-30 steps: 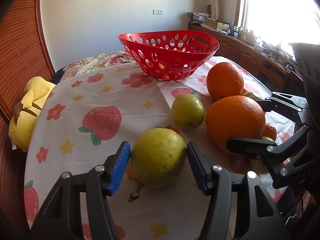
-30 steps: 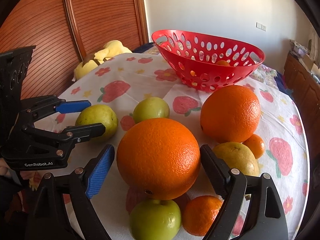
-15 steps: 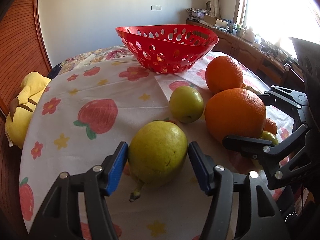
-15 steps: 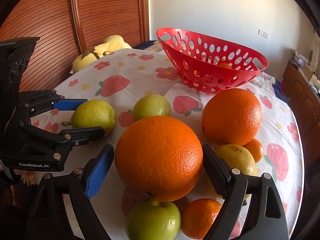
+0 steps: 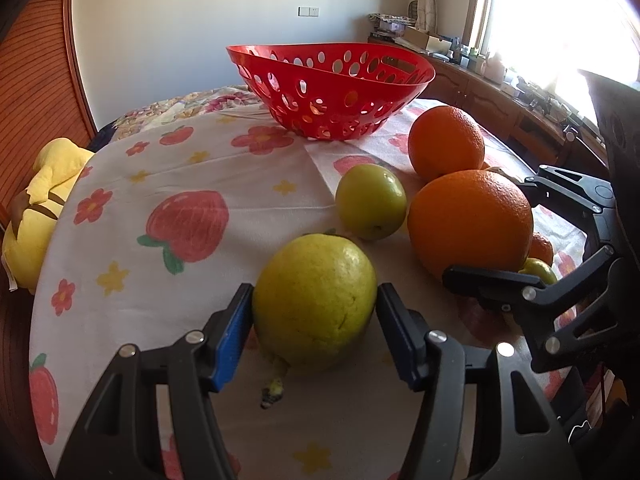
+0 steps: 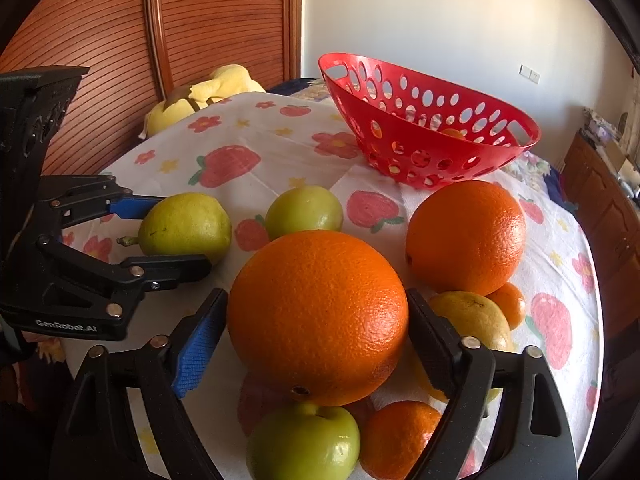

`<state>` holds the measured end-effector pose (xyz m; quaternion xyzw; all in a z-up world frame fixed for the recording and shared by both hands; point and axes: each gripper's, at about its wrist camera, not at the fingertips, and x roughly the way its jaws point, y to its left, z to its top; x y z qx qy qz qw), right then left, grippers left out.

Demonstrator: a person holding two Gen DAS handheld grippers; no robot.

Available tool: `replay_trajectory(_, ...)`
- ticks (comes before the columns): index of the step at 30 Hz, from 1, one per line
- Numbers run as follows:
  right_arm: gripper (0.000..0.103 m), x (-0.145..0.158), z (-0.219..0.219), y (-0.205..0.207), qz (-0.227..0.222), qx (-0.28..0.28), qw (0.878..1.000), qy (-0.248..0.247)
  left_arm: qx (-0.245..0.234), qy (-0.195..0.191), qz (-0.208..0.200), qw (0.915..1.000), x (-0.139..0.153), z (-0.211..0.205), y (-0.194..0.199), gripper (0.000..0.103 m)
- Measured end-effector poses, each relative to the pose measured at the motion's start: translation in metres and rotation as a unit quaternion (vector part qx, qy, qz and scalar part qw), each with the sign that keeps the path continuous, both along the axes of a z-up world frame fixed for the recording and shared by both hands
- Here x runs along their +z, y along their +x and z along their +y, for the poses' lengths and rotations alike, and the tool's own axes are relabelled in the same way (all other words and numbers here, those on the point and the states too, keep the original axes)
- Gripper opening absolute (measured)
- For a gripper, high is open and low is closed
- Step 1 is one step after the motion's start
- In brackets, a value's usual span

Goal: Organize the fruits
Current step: 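Grasp the yellow pear with the left tool while the right tool grasps a large orange, then release the large orange into the basket with the right tool while the left tool holds the pear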

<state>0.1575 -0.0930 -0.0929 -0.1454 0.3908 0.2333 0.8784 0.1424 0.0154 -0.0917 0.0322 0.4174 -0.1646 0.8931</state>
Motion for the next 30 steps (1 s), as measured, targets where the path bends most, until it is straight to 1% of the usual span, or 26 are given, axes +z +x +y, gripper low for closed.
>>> replay_trajectory(4,0.085,0.0,-0.001,0.0,-0.001,0.004,1.0,0.003,0.001,0.002,-0.004,1.0,0.0,0.0,-0.002,0.06)
replay_trajectory(7,0.084,0.001,-0.002,0.0,-0.006,0.002,1.0,0.005,0.005,-0.004,-0.007,1.0,0.002,0.003,-0.003,0.06)
replay_trajectory(18,0.084,0.004,-0.007,0.001,-0.004,0.001,0.999,0.032,0.015,-0.013,-0.027,0.9994,0.018,0.013,-0.004,0.06)
replay_trajectory(25,0.084,0.023,-0.014,0.001,-0.017,0.001,0.999,0.05,0.016,-0.014,-0.037,0.9991,0.028,0.013,0.0,0.06)
replay_trajectory(30,0.084,0.041,-0.018,0.003,-0.031,0.001,0.998,0.056,0.017,-0.015,-0.051,0.9984,0.041,0.011,0.002,0.06)
